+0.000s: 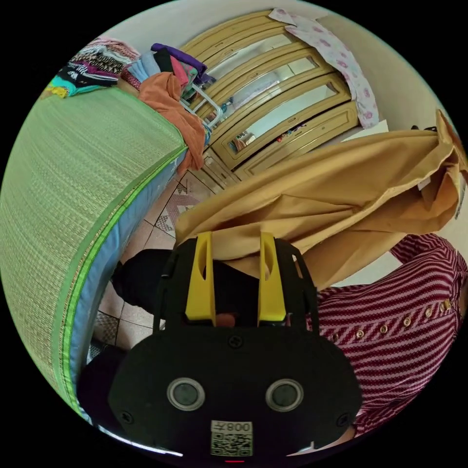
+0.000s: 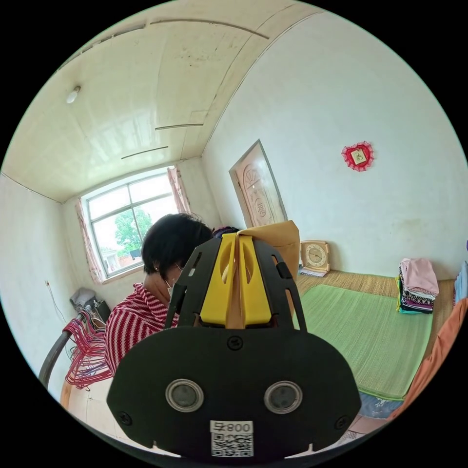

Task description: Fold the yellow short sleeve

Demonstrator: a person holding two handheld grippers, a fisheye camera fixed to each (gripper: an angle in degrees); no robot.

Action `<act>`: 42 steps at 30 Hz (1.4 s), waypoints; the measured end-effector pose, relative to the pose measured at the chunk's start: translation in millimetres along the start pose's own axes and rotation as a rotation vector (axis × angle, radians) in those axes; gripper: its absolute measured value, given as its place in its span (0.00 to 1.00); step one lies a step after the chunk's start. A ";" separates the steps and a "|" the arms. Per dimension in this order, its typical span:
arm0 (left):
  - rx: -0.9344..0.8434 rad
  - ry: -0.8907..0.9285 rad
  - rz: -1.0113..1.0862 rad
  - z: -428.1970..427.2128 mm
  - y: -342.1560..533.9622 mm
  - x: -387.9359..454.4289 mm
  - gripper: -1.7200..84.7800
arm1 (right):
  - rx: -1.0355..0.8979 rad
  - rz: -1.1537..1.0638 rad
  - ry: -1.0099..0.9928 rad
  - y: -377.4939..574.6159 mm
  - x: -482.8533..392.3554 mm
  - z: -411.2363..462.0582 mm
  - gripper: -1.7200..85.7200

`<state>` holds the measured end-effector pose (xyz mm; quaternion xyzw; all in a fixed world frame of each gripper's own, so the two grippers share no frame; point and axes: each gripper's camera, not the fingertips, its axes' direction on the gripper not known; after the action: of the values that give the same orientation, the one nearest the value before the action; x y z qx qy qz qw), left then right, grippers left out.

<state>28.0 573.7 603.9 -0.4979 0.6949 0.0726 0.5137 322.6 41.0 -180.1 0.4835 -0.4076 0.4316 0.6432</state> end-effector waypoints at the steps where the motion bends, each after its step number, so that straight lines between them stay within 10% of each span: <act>1: -0.029 -0.003 0.016 7.3 -1.2 7.8 0.15 | -0.001 -0.001 0.001 -0.9 0.2 2.7 0.02; 8: 0.010 -0.015 -0.001 9.7 25.8 40.7 0.03 | 0.006 0.014 0.023 -7.7 14.2 21.0 0.02; 25: 0.790 -0.394 -0.025 -251.2 241.5 221.5 0.02 | 0.102 0.022 0.050 -22.3 79.4 7.2 0.02; 42: 0.450 -0.287 -0.248 -85.2 296.3 302.2 0.13 | 0.021 0.257 -0.136 39.9 186.2 37.1 0.03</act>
<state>-246.7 481.2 284.0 -0.4370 0.5477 -0.0769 0.7093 335.7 41.3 13.5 0.4622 -0.5041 0.4810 0.5485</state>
